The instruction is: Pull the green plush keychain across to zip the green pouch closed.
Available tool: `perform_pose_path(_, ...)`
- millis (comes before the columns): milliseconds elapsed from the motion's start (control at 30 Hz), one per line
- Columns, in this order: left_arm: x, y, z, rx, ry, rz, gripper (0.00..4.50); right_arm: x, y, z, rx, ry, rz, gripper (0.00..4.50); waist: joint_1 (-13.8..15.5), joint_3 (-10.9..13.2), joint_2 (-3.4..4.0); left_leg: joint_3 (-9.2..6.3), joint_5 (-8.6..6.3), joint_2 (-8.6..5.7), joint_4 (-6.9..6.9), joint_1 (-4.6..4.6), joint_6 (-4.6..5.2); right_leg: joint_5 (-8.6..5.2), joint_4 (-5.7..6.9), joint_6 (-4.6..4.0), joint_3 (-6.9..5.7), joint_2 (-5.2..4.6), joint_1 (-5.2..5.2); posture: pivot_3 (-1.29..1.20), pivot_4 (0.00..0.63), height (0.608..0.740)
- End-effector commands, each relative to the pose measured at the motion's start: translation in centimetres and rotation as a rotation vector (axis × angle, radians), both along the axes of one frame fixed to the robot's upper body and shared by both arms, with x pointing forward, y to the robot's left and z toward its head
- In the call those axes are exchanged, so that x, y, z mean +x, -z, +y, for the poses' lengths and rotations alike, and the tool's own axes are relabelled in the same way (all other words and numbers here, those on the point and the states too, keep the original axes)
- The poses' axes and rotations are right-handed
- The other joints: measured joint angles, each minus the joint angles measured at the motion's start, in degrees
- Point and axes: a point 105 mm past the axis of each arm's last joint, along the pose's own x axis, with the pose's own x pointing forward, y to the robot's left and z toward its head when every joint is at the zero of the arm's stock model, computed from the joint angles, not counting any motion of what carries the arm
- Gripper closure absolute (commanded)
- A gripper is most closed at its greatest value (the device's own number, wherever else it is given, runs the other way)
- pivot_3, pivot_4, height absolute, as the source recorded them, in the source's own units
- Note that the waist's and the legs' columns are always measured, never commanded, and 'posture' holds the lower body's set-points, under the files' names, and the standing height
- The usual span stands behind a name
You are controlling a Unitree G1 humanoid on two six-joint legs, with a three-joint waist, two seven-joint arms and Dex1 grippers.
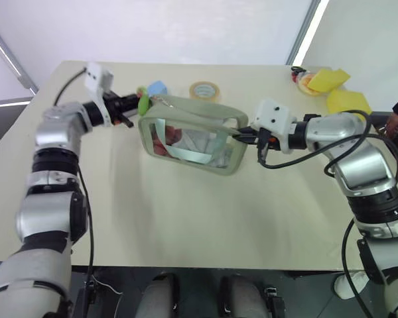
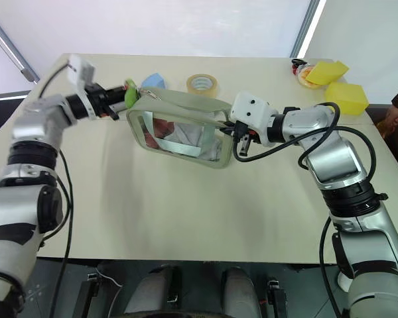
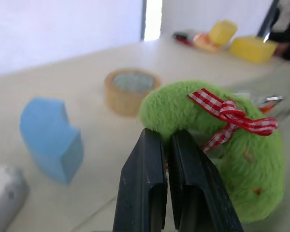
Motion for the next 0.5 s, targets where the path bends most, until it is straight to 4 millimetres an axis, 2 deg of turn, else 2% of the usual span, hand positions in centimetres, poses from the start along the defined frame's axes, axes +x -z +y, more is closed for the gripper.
perform_pose_path(33, -2.1, -3.7, -0.5, -0.02, 0.104, -0.078, 4.45, 0.6, -0.5, -0.3, 0.001, 0.028, -0.031, 4.5, 0.03, 0.0, 0.01, -0.01, 0.0, 0.0, 0.0, 0.01, 0.0, 0.0, 0.01, 0.0, 0.0, 0.0, 0.0, 0.0, 0.15, 0.74)
perform_pose_path(100, -2.7, -3.6, -1.9, 0.012, 0.158, -0.075, 4.45, 1.0, -0.4, -0.4, -0.002, 0.038, -0.034, 4.5, 0.12, 0.0, 0.01, 0.0, 0.0, 0.0, 0.01, 0.04, 0.0, 0.0, 0.0, 0.0, 0.0, 0.0, 0.07, 0.0, 0.15, 0.74)
perform_pose_path(200, -2.9, -1.7, -4.1, 0.101, 0.201, -0.072, 4.45, 1.2, -0.2, -0.4, -0.001, 0.041, -0.039, 4.5, 0.32, 0.0, 0.01, -0.01, 0.0, -0.01, 0.03, 0.05, 0.0, 0.0, -0.03, 0.0, -0.01, 0.0, 0.15, 0.0, 0.15, 0.74)
perform_pose_path(333, -1.6, 0.1, -7.6, 0.114, 0.171, -0.093, 4.45, 1.2, -0.2, 0.5, 0.037, 0.039, -0.048, 4.5, 0.27, -0.01, 0.0, -0.04, 0.0, -0.01, 0.05, 0.08, 0.0, 0.0, -0.03, 0.0, -0.01, 0.0, 0.19, 0.0, 0.15, 0.74)
perform_pose_path(500, -0.7, 0.0, -7.7, 0.112, 0.11, -0.126, 4.45, 0.7, -0.1, 0.5, 0.068, 0.062, -0.038, 4.5, -0.33, -0.02, 0.02, -0.07, 0.0, 0.02, -0.01, 0.08, 0.0, 0.0, -0.03, 0.0, 0.03, 0.05, 0.05, 0.0, 0.15, 0.74)
